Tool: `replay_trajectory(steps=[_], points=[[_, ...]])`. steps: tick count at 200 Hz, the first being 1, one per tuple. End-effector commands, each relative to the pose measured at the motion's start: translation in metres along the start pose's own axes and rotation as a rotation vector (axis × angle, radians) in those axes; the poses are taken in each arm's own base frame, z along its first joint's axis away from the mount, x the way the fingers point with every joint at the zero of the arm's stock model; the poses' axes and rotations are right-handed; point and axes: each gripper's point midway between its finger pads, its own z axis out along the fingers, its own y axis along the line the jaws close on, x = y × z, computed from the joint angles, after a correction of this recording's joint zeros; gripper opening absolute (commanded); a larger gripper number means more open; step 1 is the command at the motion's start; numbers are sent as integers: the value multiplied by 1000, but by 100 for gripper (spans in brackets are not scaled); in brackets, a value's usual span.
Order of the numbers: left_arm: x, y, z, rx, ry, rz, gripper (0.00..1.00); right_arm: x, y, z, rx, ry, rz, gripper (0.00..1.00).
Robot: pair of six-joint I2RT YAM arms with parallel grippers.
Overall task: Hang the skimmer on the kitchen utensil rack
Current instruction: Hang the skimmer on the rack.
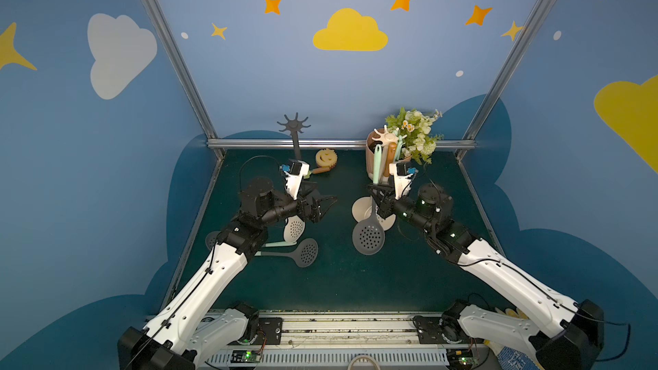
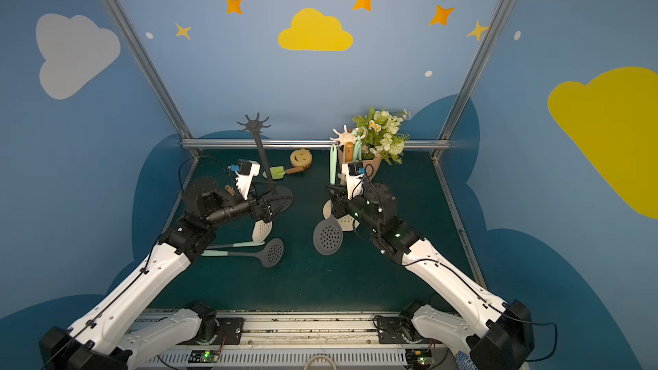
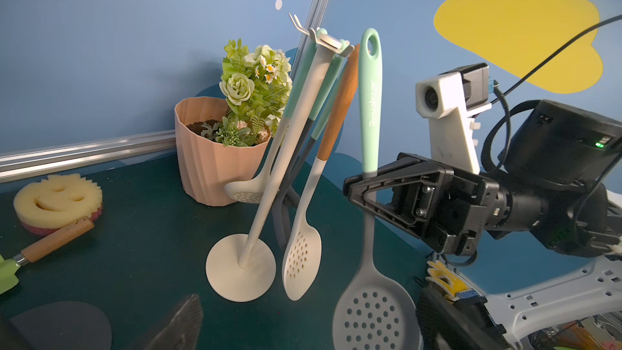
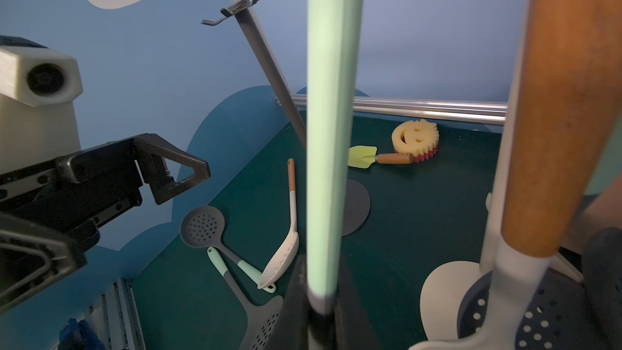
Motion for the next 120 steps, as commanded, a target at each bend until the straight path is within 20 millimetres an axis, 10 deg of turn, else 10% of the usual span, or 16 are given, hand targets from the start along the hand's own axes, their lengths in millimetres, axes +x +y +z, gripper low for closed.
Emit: replay_trajectory(steps=[1, 120], points=[[-7, -6, -1, 28, -22, 13, 100, -25, 7, -3, -23, -65, 28, 0], [-6, -11, -1, 57, -19, 23, 100, -24, -3, 7, -32, -62, 114, 0]])
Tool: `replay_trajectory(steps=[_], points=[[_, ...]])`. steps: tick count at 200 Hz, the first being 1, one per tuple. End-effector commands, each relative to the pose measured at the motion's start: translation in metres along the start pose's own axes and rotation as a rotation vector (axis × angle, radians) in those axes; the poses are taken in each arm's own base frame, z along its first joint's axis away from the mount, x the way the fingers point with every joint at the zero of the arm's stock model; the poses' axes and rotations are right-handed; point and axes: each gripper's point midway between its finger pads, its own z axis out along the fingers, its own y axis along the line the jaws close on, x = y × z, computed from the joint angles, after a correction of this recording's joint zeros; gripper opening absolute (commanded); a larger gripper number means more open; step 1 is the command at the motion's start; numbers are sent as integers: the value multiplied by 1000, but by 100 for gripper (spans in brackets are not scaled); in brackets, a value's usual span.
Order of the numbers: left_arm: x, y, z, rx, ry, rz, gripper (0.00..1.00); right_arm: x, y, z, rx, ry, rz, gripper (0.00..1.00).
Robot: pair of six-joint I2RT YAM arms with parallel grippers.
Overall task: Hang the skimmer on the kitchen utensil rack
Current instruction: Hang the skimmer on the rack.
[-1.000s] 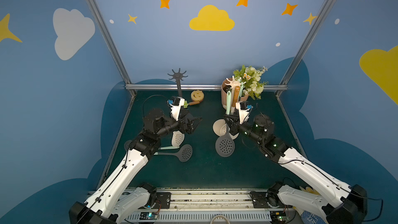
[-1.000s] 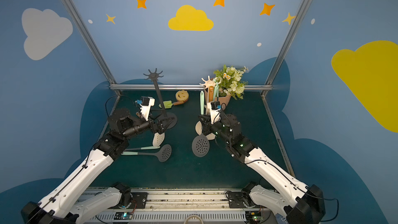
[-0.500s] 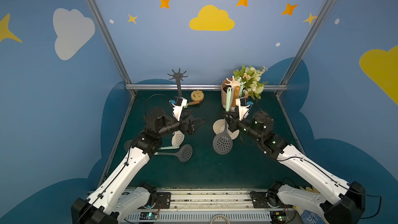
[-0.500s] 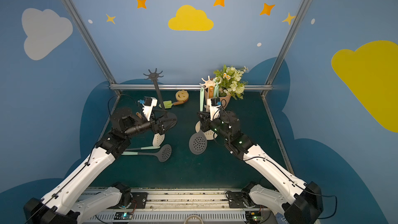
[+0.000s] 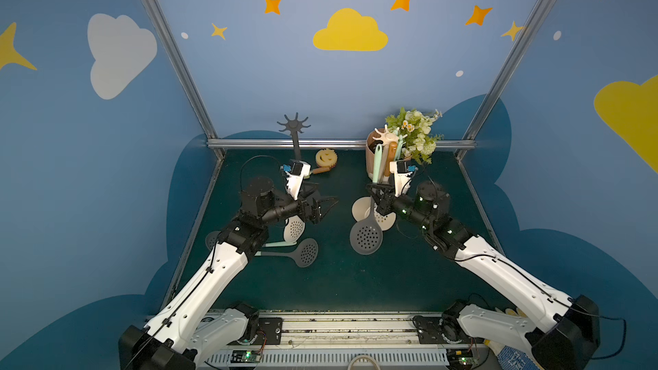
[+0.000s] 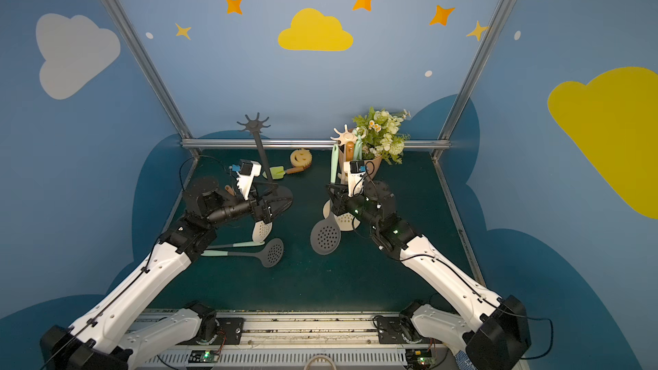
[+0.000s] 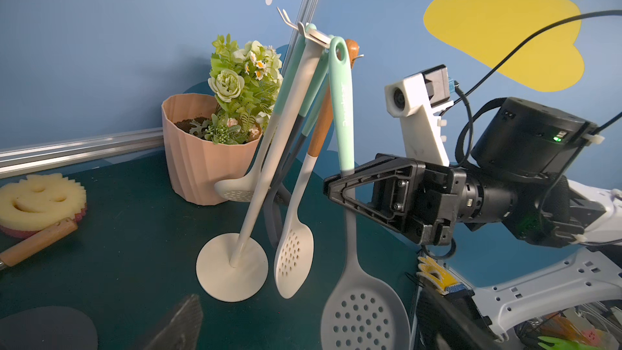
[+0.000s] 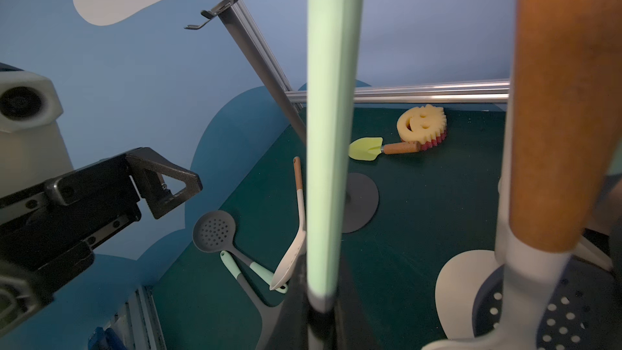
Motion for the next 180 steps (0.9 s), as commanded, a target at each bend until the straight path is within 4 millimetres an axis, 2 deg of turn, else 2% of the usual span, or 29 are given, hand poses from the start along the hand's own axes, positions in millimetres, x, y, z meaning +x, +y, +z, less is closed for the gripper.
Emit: replay_trajectory(steps=[1, 73, 154, 180], points=[[-9, -7, -3, 24, -29, 31, 100, -26, 12, -1, -43, -73, 15, 0], [-7, -7, -1, 30, -26, 26, 100, -23, 8, 0, -43, -77, 40, 0], [-7, -8, -2, 38, -25, 31, 100, -33, 28, -2, -122, -90, -53, 0], [-7, -8, -1, 40, -24, 29, 100, -38, 27, -3, -109, -108, -57, 0]])
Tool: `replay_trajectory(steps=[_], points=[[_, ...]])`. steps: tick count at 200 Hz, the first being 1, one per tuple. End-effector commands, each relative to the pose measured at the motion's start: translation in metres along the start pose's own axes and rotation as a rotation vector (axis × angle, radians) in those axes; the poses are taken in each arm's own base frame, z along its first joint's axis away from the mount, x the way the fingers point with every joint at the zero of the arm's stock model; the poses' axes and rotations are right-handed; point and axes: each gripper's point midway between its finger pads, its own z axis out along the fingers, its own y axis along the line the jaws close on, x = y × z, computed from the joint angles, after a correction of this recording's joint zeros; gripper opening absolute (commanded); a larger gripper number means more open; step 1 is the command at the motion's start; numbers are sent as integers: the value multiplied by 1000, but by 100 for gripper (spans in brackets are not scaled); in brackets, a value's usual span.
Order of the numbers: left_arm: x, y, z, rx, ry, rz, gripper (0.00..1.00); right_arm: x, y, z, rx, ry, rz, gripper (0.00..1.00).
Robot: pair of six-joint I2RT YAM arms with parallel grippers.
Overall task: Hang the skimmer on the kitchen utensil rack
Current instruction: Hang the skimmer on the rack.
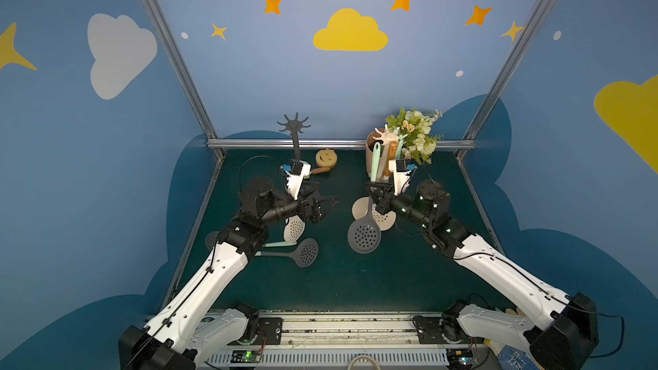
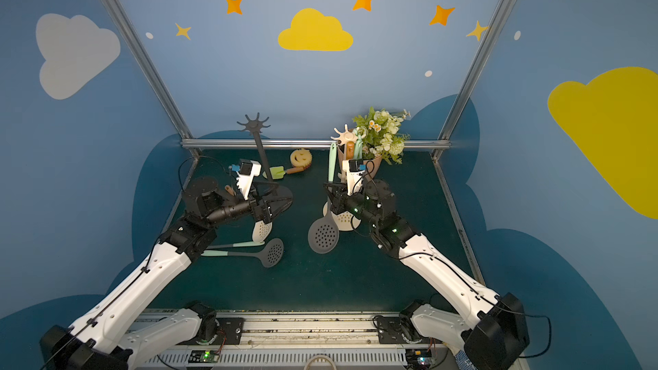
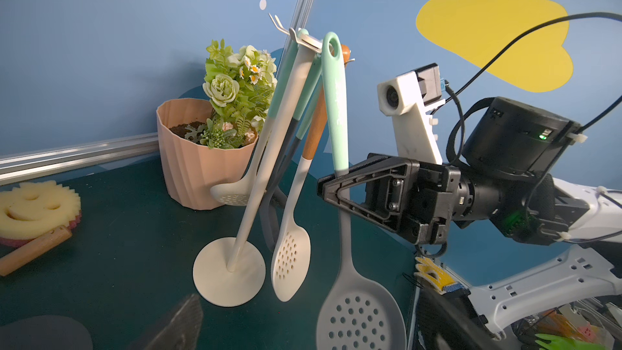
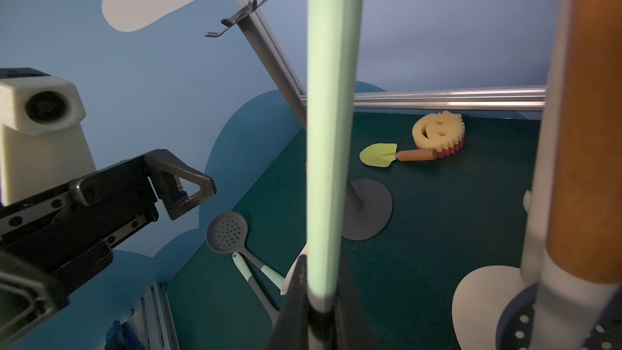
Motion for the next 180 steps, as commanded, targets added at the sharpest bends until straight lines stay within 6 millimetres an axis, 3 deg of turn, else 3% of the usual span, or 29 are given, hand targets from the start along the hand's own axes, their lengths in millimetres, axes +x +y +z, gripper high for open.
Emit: replay_trajectory(steps=[1, 73, 180], points=[[-4, -5, -1, 22, -16, 19, 100, -35, 17, -5, -44, -97, -47, 0], [-3, -5, 0, 29, -11, 15, 100, -35, 7, -7, -7, -128, -12, 0], [-3, -7, 1, 38, -9, 13, 100, -17, -12, -2, 36, -82, 54, 0]])
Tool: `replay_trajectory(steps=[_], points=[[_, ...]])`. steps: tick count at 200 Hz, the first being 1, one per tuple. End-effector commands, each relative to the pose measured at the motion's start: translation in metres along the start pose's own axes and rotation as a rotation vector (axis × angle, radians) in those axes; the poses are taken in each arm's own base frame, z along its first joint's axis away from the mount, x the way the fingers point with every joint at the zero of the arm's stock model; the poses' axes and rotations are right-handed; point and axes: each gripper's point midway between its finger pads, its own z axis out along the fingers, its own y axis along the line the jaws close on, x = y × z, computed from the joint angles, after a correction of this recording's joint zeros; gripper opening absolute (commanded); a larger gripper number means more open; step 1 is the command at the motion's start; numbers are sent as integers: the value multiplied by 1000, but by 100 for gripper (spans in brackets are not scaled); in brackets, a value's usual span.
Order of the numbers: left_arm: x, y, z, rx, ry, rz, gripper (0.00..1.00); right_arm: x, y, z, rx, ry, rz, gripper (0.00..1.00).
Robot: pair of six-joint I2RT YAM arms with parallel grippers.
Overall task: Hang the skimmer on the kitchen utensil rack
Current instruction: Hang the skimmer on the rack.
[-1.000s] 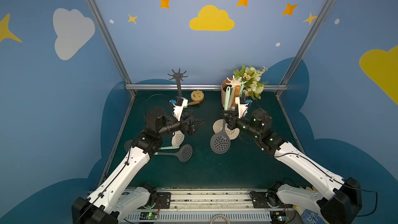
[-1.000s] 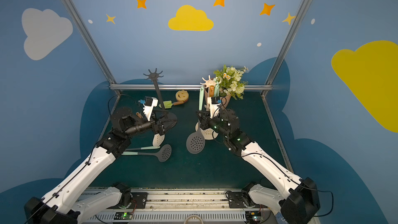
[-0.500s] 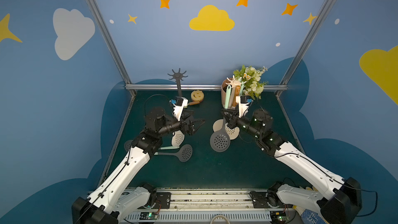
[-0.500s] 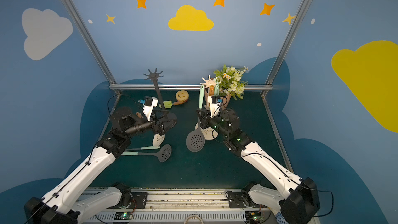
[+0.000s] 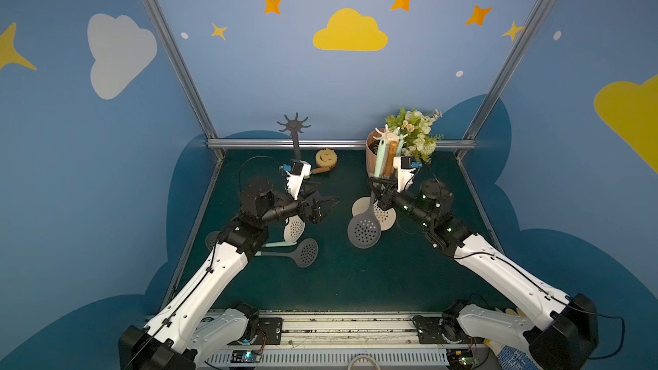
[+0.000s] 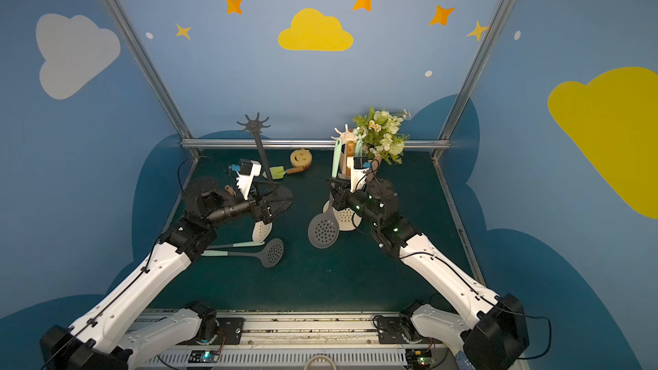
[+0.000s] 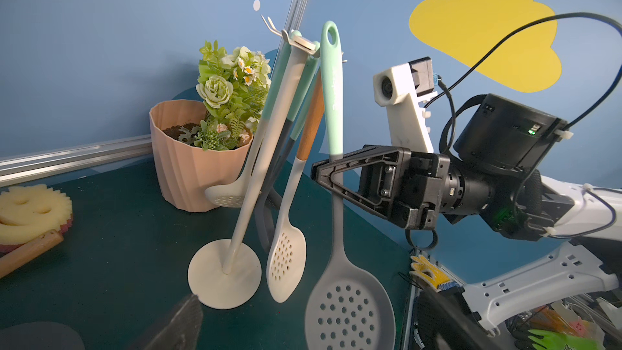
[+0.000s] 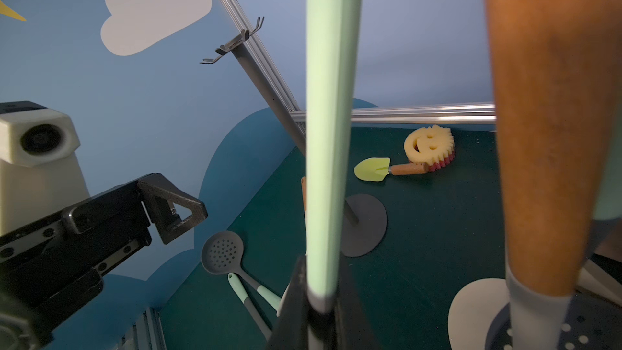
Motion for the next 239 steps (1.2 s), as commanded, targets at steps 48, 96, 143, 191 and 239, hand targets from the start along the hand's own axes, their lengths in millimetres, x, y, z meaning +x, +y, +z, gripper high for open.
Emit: replay_trajectory(steps=[48, 96, 143, 191, 239], points=[[-1, -3, 1, 24, -4, 10, 100, 4, -5, 1, 5, 4, 25, 0], [-1, -4, 2, 27, -3, 10, 100, 7, -9, 3, 17, 8, 43, 0], [-1, -4, 2, 27, -3, 11, 100, 13, -17, 6, 46, 20, 80, 0], [-2, -3, 1, 23, -5, 13, 100, 20, -30, 8, 98, 35, 113, 8], [-2, -3, 1, 20, -6, 12, 100, 22, -37, 8, 139, 36, 133, 30]])
